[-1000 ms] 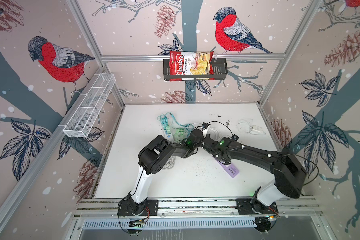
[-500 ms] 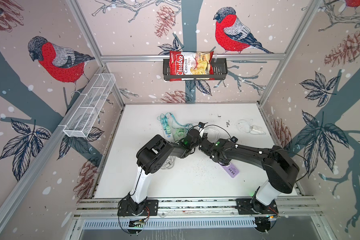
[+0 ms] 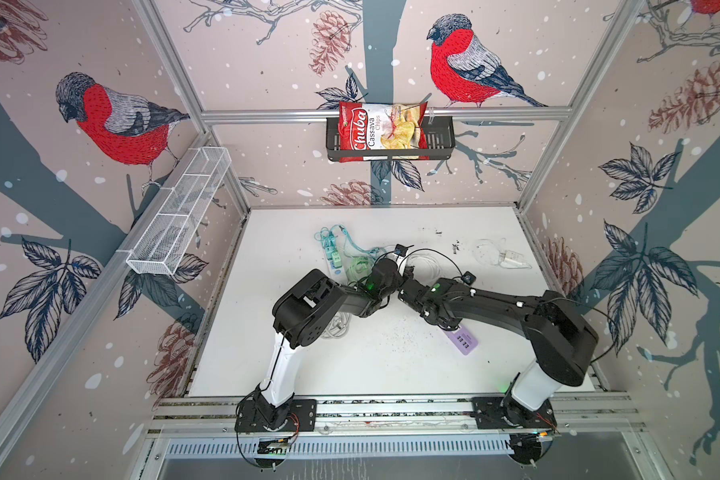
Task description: Insert the plug
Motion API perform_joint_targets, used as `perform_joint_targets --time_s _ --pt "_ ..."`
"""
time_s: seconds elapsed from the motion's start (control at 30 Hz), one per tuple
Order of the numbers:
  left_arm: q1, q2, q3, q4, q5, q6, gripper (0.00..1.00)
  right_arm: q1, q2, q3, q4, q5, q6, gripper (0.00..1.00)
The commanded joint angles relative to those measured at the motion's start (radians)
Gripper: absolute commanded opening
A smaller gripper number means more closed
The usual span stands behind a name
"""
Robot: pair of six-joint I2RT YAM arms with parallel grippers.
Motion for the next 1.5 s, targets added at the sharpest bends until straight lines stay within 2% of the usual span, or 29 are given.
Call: perform_joint_targets --time_s 0.0,0.5,0.77,1.47 --pt "0.002 -0.014 -0.009 0.033 -0.006 -0.008 0.00 -0.001 -0.004 -0.001 0.056 -0.031 -0.012 0.00" --pt "0.007 -0.023 -0.018 0.038 -0.005 -0.006 0.00 -0.008 0.014 -0.007 0.056 -0.049 -0.012 0.00" --pt "0.008 -0.016 -0.010 0.038 0.003 -0.007 0.00 -0.006 -0.037 -0.037 0.057 -0.080 -0.011 0.00" --pt "0.010 -0.015 -0.012 0.042 0.007 -0.011 0.00 -0.020 -0.045 -0.046 0.049 -0.066 -0.015 0.00"
